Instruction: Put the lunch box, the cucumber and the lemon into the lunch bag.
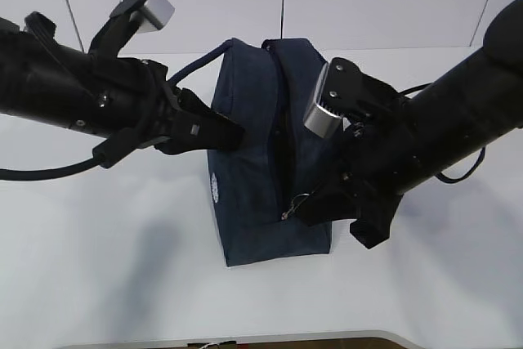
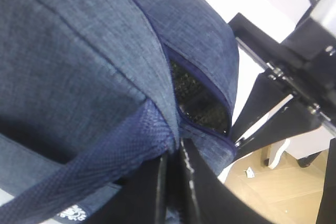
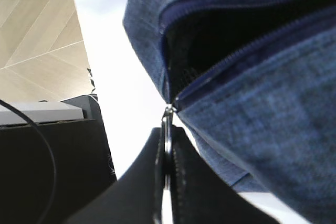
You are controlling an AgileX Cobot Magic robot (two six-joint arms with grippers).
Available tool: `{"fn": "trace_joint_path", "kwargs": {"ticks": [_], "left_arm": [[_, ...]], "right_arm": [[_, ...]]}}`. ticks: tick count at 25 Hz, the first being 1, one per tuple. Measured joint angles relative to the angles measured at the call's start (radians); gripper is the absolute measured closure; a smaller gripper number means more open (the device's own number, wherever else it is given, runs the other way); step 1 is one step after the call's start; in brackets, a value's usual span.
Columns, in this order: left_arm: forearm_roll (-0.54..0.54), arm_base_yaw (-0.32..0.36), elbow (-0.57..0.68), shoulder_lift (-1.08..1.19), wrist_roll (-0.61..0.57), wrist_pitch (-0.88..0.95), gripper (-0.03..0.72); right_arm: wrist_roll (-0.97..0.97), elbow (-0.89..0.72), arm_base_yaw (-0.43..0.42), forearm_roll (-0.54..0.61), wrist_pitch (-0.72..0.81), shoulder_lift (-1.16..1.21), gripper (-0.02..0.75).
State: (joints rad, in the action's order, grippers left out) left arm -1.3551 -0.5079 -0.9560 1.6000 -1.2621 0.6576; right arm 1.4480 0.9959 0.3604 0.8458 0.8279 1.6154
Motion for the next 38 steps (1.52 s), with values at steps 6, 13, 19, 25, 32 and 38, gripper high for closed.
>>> {"fn": "trace_joint_path", "kwargs": {"ticks": [6,13,19,25,32,38], "left_arm": [[0.000,0.000,0.000,0.000,0.000,0.000,0.698],[0.000,0.000,0.000,0.000,0.000,-0.001,0.698],[0.002,0.000,0.000,0.000,0.000,-0.006,0.698],[0.004,0.000,0.000,0.000,0.000,-0.007,0.698],[0.004,0.000,0.000,0.000,0.000,-0.007,0.698],[0.004,0.000,0.000,0.000,0.000,-0.008,0.698]], "right_arm": [[-0.022,0.046,0.000,-0.015,0.046,0.000,0.733],[-0.049,0.080,0.000,-0.051,0.073,0.000,0.733],[-0.064,0.115,0.000,-0.065,0.100,0.000,0.733],[-0.135,0.182,0.000,-0.138,0.152,0.000,0.733],[-0.180,0.244,0.000,-0.153,0.165,0.000,0.733],[-0.191,0.251,0.000,-0.156,0.171,0.000,0.733]]}}
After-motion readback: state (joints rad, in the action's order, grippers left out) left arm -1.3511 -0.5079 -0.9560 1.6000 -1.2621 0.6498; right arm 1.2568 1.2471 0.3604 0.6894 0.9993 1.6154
